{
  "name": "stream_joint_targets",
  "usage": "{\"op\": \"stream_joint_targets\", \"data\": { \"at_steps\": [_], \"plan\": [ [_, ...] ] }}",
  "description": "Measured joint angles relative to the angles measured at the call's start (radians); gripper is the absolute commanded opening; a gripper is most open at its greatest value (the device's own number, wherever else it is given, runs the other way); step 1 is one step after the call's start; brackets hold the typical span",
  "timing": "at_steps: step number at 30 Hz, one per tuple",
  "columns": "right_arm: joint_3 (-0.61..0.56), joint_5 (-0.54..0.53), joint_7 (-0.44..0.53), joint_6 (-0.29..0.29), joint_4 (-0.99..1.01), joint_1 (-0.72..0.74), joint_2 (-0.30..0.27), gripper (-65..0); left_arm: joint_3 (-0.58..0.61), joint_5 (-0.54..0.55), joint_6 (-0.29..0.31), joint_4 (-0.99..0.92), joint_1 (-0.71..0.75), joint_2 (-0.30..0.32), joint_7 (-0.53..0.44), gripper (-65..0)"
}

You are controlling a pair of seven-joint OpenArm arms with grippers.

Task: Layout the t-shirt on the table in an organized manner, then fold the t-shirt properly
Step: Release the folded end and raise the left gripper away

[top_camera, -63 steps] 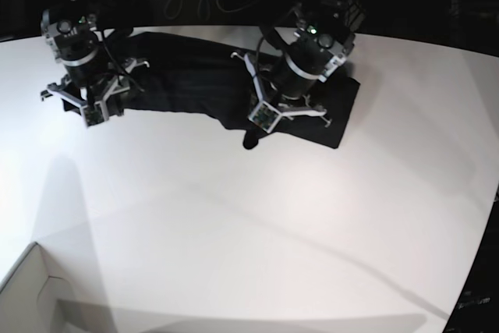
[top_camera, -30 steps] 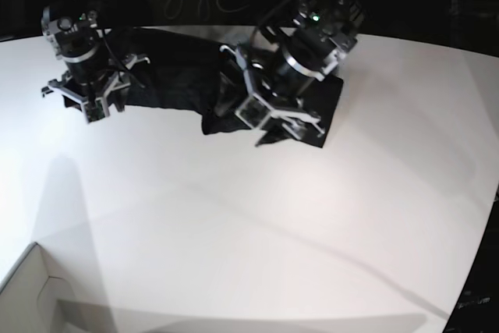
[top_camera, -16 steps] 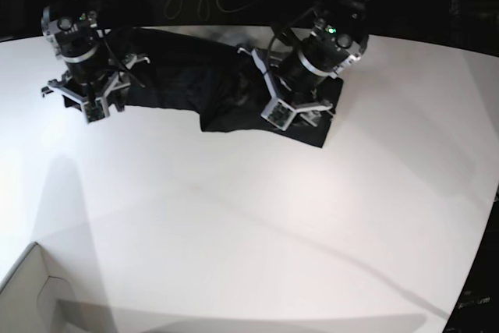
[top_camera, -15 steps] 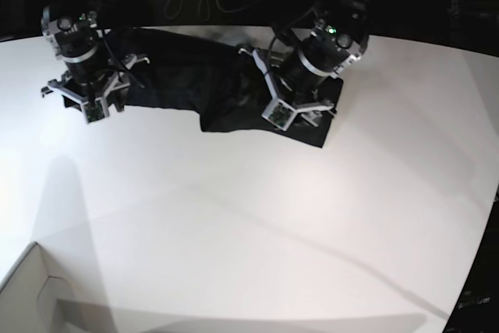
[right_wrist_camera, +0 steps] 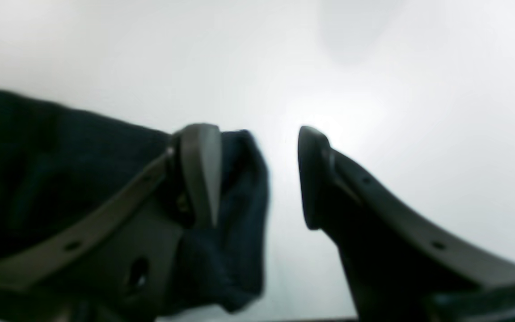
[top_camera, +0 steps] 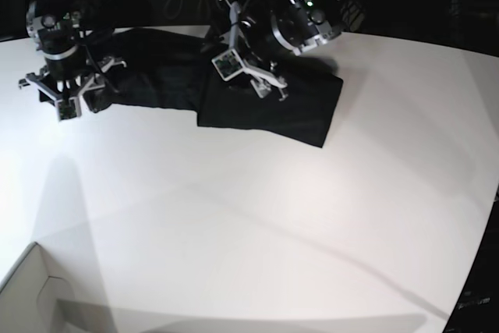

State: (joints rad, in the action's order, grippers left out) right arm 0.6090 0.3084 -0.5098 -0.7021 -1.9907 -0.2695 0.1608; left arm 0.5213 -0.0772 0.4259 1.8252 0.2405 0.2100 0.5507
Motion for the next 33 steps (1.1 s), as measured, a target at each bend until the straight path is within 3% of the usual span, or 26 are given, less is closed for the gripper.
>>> {"op": "stream_joint_targets", "data": {
  "at_steps": [3, 6, 10, 25, 33],
  "plan": [
    [0.038, 0.002, -0.003, 0.000, 0.002, 0.007, 0.003, -31.5, 0.000, 0.002, 0.000, 0.066, -0.001, -0.002, -0.012, -20.6],
    [0.061, 0.002, -0.081, 0.000, 0.003, 0.022, 0.000, -28.6, -0.016, 0.008, 0.008, 0.095, -0.003, -0.005, -0.008, -20.6],
    [0.063, 0.001, -0.198, 0.000, 0.022, 0.042, 0.000, -26.4, -0.151, 0.004, 0.004, 0.092, 0.000, -0.011, -0.006, -20.6],
    [0.058, -0.002, -0.204, 0.000, 0.215, 0.069, 0.001, -26.2, -0.613, 0.009, 0.004, 0.082, 0.080, -0.019, -0.013, -20.5],
    [0.056, -0.018, -0.177, 0.003, 0.249, 0.082, -0.003, -27.2, -0.827, 0.227, 0.004, 0.078, 0.130, -0.011, -0.008, -20.5]
  ]
}}
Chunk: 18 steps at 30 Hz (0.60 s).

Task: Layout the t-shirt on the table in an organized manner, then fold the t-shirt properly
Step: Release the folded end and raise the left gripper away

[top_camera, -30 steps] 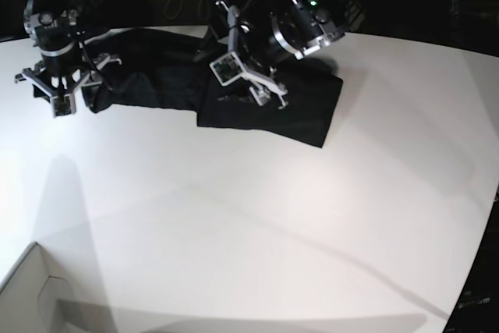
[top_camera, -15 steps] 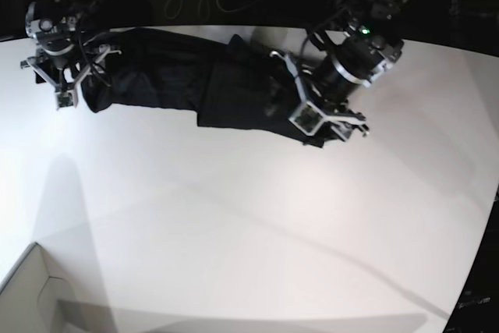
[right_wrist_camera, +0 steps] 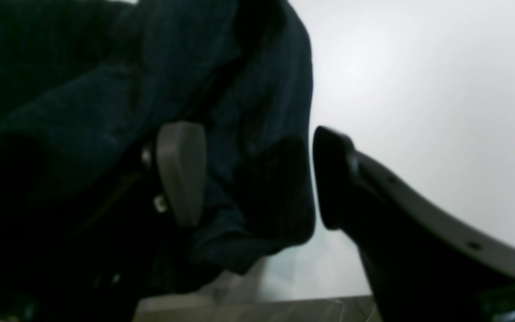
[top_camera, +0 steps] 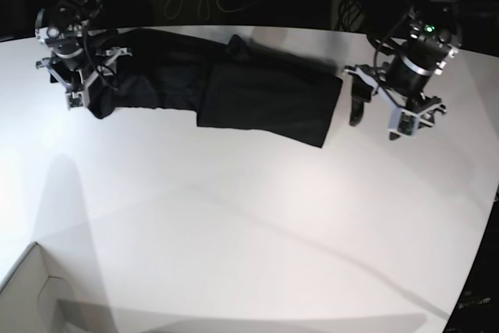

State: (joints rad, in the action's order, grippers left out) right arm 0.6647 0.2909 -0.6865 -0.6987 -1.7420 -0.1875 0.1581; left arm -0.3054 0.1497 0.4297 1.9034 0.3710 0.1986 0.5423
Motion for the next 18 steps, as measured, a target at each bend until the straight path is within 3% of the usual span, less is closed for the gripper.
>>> {"op": "stream_joint_targets", "data": {
  "at_steps": [3, 8, 18],
  "plan": [
    [0.000, 0.001, -0.011, 0.000, 0.003, 0.017, 0.000, -35.7, -0.068, 0.039, 0.000, -0.005, 0.002, 0.000, 0.007, -20.5],
    [-0.004, 0.016, -0.032, 0.000, 0.009, 0.037, 0.003, -65.0, -0.148, 0.046, 0.000, -0.067, 0.000, -0.002, 0.003, -20.5],
    [0.005, 0.017, -0.037, -0.003, -0.065, 0.053, 0.005, -65.0, -0.206, 0.043, 0.000, -0.145, -0.003, -0.012, 0.000, -20.5]
  ]
}}
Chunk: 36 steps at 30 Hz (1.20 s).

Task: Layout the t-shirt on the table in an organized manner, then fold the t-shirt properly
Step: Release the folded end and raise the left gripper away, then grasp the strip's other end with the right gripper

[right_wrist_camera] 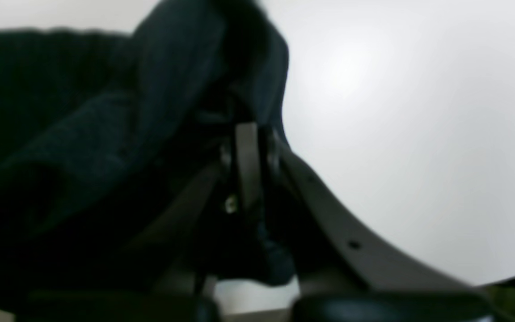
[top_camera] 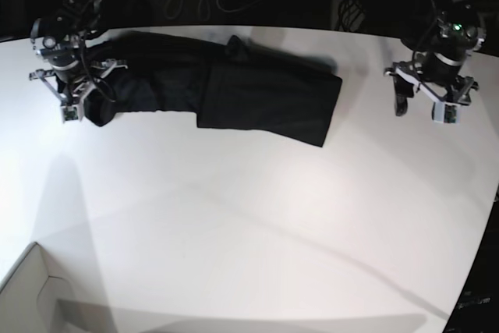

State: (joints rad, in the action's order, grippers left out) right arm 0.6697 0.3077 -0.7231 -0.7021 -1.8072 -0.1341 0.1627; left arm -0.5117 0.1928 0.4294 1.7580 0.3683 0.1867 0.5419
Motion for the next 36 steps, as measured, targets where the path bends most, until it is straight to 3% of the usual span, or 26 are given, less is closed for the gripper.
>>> {"op": "stream_joint_targets", "data": {
  "at_steps": [6, 13, 20, 23, 29, 36],
  "plan": [
    [-0.002, -0.008, -0.085, 0.000, -0.092, 0.003, -0.001, -65.0, 0.001, 0.003, 0.000, 0.000, 0.000, -0.002, 0.000, -20.5],
    [-0.010, -0.140, -0.180, 0.000, -0.181, -0.027, -0.001, -65.0, 0.005, 0.003, 0.000, 0.000, -0.003, -0.002, 0.000, -20.5],
    [-0.018, -0.139, -0.176, 0.000, -0.182, -0.028, -0.002, -65.0, 0.007, 0.003, 0.000, -0.003, -0.004, -0.002, 0.000, -20.5],
    [-0.075, -0.141, -0.177, 0.001, -0.182, -0.044, -0.002, -65.0, 0.007, 0.003, 0.001, -0.032, -0.017, -0.003, 0.006, -20.5],
    [-0.180, -0.245, -0.176, 0.000, -0.185, -0.106, -0.002, -65.0, 0.010, 0.004, 0.000, -0.092, -0.035, -0.004, 0.008, -20.5],
    [-0.302, -0.275, -0.171, 0.000, -0.199, -0.119, -0.005, -65.0, 0.155, 0.006, 0.003, -0.128, -0.055, -0.010, 0.007, -20.6]
  ]
}}
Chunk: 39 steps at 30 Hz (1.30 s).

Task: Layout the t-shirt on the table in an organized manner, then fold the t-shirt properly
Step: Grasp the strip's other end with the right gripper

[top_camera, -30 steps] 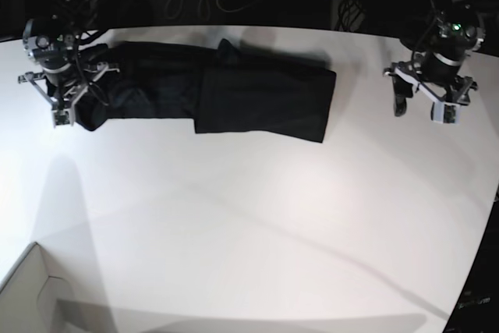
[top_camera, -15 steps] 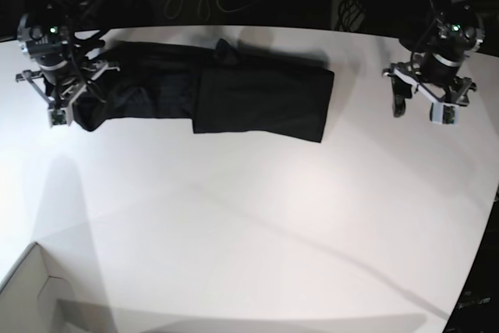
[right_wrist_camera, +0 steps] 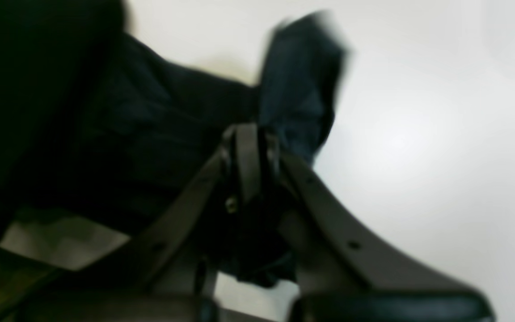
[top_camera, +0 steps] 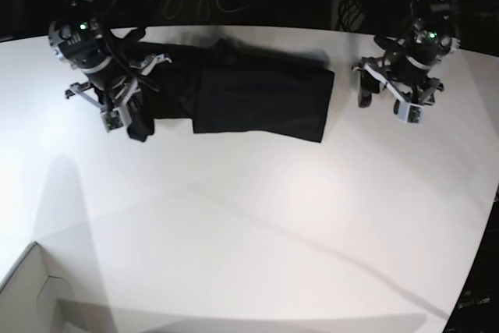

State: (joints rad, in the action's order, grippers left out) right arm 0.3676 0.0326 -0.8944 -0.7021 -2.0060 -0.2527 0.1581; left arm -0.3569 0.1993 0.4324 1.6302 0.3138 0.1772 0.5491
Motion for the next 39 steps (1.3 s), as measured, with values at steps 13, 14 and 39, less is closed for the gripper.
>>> {"op": "stream_joint_targets", "data": {
  "at_steps": [13, 14, 39],
  "plan": [
    [-0.243, -0.002, -0.006, 0.000, -0.006, 0.000, -0.005, -65.0, 0.104, -0.009, -0.010, -0.054, -0.082, -0.043, 0.000, -20.6],
    [-0.253, -0.004, -0.008, 0.000, -0.010, -0.001, -0.005, -65.0, 0.109, -0.011, -0.010, -0.054, -0.082, -0.042, 0.000, -20.6],
    [-0.394, -0.598, -0.049, 0.000, -0.024, 0.089, -0.111, -65.0, 0.128, -0.014, -0.014, -0.049, -0.075, -0.040, 0.000, -20.6]
  ]
}}
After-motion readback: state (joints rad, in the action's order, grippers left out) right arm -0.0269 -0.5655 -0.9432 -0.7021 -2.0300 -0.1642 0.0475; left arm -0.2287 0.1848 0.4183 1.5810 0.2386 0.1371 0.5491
